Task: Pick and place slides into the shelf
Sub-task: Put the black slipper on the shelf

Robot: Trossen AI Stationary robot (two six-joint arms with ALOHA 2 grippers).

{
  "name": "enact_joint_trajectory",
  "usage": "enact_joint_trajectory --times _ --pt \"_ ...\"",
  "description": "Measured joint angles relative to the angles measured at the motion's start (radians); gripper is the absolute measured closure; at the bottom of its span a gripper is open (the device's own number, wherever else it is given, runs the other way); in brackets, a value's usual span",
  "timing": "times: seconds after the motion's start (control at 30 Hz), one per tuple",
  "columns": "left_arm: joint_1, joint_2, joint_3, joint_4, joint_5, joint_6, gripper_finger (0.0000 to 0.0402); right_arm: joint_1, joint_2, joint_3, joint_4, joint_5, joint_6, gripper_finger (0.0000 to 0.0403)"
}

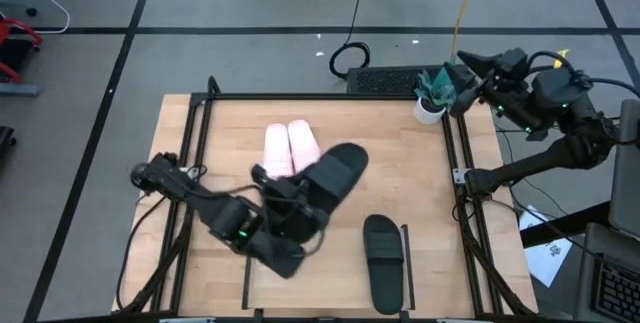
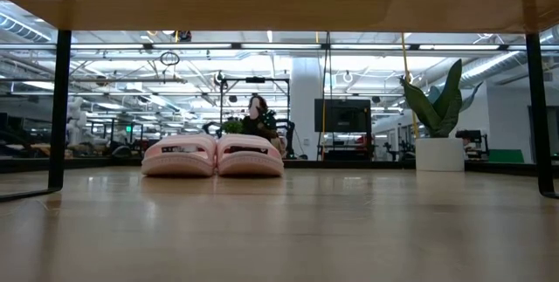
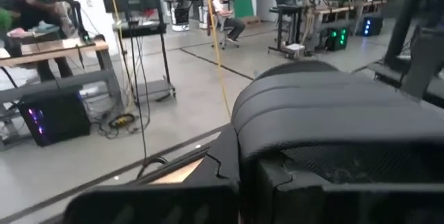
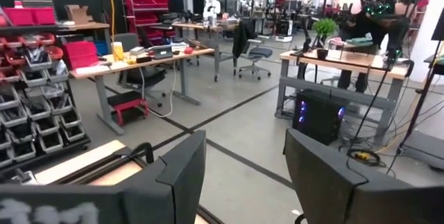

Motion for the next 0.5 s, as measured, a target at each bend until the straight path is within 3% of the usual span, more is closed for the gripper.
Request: enact_joint_trajectory --times 0.17,0.3,0.4,0.5 --pt "-0.021 -0.07 0.008 0.051 -0.08 0.053 0.0401 0.0 0.024 0.0 0.0 0.0 0.017 0.0218" --pt "-0.046 -0.043 0.002 0.163 -0.07 0.179 0.0401 0.0 0.053 0.0 0.0 0.0 0.017 0.0218" --pt "-0.068 -0.016 0.003 0.276 -0.136 0.288 0.0401 0.0 0.075 0.0 -0.002 0.0 0.017 0.0218" --pt "-0.092 0.011 0.003 0.404 -0.137 0.388 0.0401 0.0 0.088 0.0 -0.001 -0.001 0.017 0.0218"
